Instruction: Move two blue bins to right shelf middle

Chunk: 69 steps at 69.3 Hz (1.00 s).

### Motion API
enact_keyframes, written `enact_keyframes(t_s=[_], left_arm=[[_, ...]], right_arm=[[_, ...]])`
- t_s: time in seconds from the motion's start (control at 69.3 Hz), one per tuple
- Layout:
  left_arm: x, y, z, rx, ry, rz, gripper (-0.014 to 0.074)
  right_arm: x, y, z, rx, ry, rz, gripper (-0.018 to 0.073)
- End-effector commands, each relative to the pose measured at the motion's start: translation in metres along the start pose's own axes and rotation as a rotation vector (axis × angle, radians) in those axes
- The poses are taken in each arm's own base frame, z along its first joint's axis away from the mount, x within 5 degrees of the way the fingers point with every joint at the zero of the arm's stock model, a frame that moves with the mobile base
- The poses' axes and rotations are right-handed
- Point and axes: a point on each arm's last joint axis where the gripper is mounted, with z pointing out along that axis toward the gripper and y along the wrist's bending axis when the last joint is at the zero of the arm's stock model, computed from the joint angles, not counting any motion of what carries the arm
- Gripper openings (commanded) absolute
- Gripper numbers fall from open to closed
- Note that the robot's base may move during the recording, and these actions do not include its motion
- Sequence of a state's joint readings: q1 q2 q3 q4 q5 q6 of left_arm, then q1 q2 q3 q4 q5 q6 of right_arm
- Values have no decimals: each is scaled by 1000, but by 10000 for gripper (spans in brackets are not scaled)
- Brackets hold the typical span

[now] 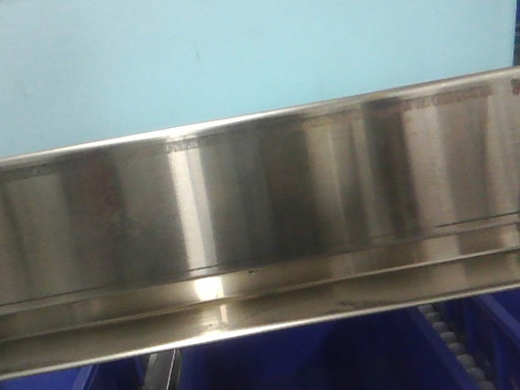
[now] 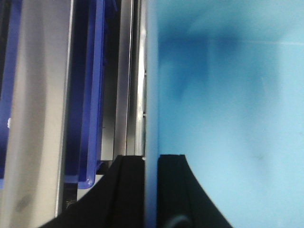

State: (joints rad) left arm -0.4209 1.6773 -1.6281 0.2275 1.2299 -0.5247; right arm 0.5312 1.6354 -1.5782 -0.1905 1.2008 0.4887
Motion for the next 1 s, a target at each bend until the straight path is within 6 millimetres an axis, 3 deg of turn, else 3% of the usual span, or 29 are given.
enact_keyframes(t_s=[0.0, 0.289, 0.606, 0.808, 0.981], left_arm=[[-5, -3, -13, -2, -65, 9, -111], [-4, -21, -60, 32, -222, 61, -111], [-7, -1, -128, 77, -428, 1, -111], [-5, 17, -168, 101, -544, -36, -111], [-4, 20, -172, 87, -566, -35, -111]], right_arm=[[-5, -2, -19, 19, -59, -19, -162], [0, 6, -71, 11, -233, -29, -162], [-3, -4, -131, -60, -439, -10, -162], [-9, -8, -150, -74, -528, -1, -162], [-15, -9, -157, -60, -616, -17, -162]])
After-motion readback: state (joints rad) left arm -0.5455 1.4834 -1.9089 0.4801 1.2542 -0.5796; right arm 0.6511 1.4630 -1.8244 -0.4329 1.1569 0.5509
